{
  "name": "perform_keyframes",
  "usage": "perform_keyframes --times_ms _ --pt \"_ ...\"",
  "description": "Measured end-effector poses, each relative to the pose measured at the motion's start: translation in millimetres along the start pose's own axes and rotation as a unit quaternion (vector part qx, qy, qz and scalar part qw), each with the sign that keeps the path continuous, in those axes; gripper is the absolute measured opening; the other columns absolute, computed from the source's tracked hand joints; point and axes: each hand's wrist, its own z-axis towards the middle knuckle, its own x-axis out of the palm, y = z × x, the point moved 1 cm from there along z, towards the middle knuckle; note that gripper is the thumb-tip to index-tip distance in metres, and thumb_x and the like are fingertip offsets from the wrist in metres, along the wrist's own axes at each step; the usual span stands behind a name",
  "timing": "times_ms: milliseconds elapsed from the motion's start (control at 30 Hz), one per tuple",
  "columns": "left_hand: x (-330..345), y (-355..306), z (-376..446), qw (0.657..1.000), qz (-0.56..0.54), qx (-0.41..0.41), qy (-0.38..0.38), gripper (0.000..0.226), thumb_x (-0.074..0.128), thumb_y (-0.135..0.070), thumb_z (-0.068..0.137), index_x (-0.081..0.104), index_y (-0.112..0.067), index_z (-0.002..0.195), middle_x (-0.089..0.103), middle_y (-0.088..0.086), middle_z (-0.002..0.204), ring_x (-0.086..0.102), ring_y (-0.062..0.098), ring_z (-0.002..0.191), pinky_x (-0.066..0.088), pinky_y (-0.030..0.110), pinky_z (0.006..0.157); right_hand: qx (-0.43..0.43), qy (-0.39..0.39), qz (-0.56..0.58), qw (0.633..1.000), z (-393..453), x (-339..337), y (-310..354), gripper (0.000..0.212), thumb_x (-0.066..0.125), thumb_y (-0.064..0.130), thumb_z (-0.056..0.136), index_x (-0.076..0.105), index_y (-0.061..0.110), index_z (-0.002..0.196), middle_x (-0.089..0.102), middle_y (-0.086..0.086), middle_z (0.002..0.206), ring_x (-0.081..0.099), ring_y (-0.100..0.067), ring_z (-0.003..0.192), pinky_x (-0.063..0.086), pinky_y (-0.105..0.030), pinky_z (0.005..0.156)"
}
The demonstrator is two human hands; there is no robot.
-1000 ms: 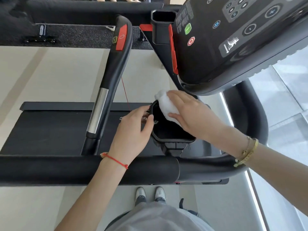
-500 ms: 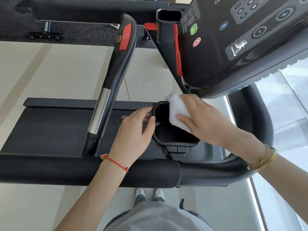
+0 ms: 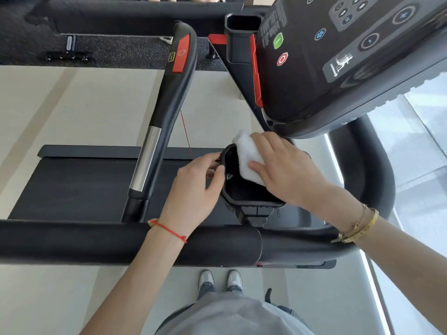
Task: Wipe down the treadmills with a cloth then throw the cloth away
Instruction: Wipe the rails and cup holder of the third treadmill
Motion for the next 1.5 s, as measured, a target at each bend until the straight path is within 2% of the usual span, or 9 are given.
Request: perform_keyframes --times_ms 167,433,733,900,1000,1100,1233,1367,1500 --pt "0 0 -1 1.000 0.009 0.003 -0.002 0.029 0.052 -0.023 0.098 0.062 -0.025 0.125 0.065 -0.015 0.097 0.060 -0.009 0.086 0.039 -0.003 0.077 0.103 0.016 0.184 0.977 -32 -5 1 0.059 0.039 0.030 0.100 0.018 0.006 0.149 0.032 -0.014 0.145 0.043 -0.031 0.123 0.039 -0.030 0.090" --pt "1 -1 -1 1.000 0.021 -0.004 0.006 0.032 0.051 -0.027 0.099 0.060 -0.022 0.129 0.067 -0.010 0.107 0.061 -0.002 0.090 0.038 -0.003 0.077 0.248 0.075 0.320 0.911 -20 0 -10 0.051 0.041 0.039 0.101 0.031 0.001 0.133 0.053 -0.015 0.119 0.051 -0.024 0.096 0.036 -0.032 0.077" --pt "1 -1 0 1.000 0.021 -0.010 0.003 0.030 0.051 -0.027 0.098 0.062 -0.023 0.126 0.067 -0.012 0.101 0.061 -0.003 0.087 0.040 0.001 0.078 0.263 0.053 0.266 0.926 -45 4 8 0.036 0.044 0.040 0.099 0.032 0.006 0.100 0.047 -0.002 0.080 0.045 -0.012 0.064 0.034 -0.024 0.054" --pt "1 -3 -1 1.000 0.017 -0.011 0.003 0.029 0.051 -0.026 0.098 0.062 -0.024 0.125 0.066 -0.014 0.100 0.061 -0.005 0.087 0.042 0.003 0.077 0.276 0.064 0.343 0.895 -11 -4 -9 0.042 0.043 0.036 0.101 0.038 -0.003 0.117 0.053 -0.010 0.099 0.051 -0.022 0.089 0.033 -0.028 0.073" --pt "0 -5 -1 1.000 0.015 -0.008 0.002 0.029 0.052 -0.025 0.098 0.062 -0.024 0.124 0.064 -0.015 0.099 0.062 0.000 0.088 0.046 0.011 0.080 0.272 0.049 0.344 0.897 -22 1 -3 0.031 0.045 0.035 0.100 0.036 0.007 0.111 0.045 -0.001 0.086 0.047 -0.021 0.084 0.030 -0.026 0.065" --pt "0 -4 0 1.000 0.015 -0.006 -0.001 0.028 0.052 -0.025 0.098 0.063 -0.023 0.124 0.065 -0.014 0.099 0.063 0.000 0.088 0.046 0.009 0.080 0.280 0.048 0.369 0.885 -46 9 6 0.030 0.048 0.039 0.098 0.029 0.018 0.107 0.051 -0.004 0.091 0.051 -0.021 0.081 0.035 -0.021 0.059" --pt "1 -3 0 1.000 0.018 -0.009 -0.003 0.029 0.052 -0.025 0.098 0.063 -0.022 0.125 0.065 -0.013 0.100 0.062 -0.001 0.087 0.041 0.000 0.077 0.287 0.054 0.355 0.888 -27 6 -4 0.027 0.045 0.035 0.099 0.031 0.013 0.093 0.040 0.002 0.072 0.039 -0.008 0.061 0.029 -0.018 0.053" --pt "1 -3 -1 1.000 0.013 -0.015 -0.001 0.028 0.052 -0.025 0.098 0.063 -0.023 0.124 0.064 -0.015 0.099 0.060 -0.006 0.086 0.041 0.000 0.077 0.294 0.037 0.367 0.882 -13 0 -4 0.028 0.043 0.033 0.101 0.037 0.007 0.109 0.044 -0.004 0.091 0.045 -0.016 0.077 0.032 -0.026 0.064" --pt "1 -4 0 1.000 0.016 -0.011 -0.002 0.028 0.052 -0.026 0.098 0.063 -0.024 0.123 0.066 -0.013 0.100 0.062 -0.003 0.087 0.045 0.008 0.080 0.282 0.096 0.333 0.895 -42 0 7 0.033 0.044 0.037 0.100 0.035 0.006 0.105 0.047 -0.010 0.089 0.048 -0.023 0.080 0.037 -0.033 0.071"
